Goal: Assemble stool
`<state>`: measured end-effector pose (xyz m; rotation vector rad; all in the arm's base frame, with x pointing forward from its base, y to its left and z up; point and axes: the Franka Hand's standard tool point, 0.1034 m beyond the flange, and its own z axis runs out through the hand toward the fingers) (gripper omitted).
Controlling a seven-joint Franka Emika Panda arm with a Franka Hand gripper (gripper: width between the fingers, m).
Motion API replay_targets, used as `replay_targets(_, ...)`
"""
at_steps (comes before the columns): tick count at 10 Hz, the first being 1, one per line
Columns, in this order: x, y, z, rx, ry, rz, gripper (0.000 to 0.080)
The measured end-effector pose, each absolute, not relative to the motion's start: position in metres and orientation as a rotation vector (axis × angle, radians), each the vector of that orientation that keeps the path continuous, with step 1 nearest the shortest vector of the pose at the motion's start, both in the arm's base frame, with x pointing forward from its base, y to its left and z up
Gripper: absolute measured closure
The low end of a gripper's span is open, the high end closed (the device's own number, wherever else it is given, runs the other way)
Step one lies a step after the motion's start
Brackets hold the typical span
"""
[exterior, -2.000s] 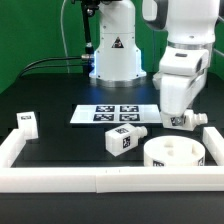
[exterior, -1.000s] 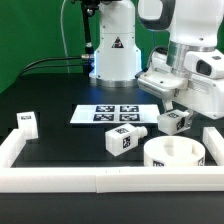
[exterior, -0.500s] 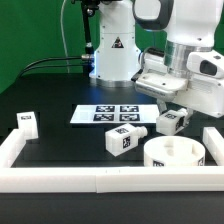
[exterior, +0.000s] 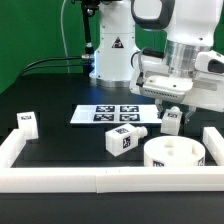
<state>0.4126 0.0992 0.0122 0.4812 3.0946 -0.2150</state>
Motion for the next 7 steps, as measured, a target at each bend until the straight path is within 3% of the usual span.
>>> replay_targets(2, 0.413, 0.098, 0.012, 0.488, 3.094, -0.216, 0.0204)
replay_targets(7, 0.429, 0.096, 0.043, 0.933, 2.911, -0.181, 0.0153)
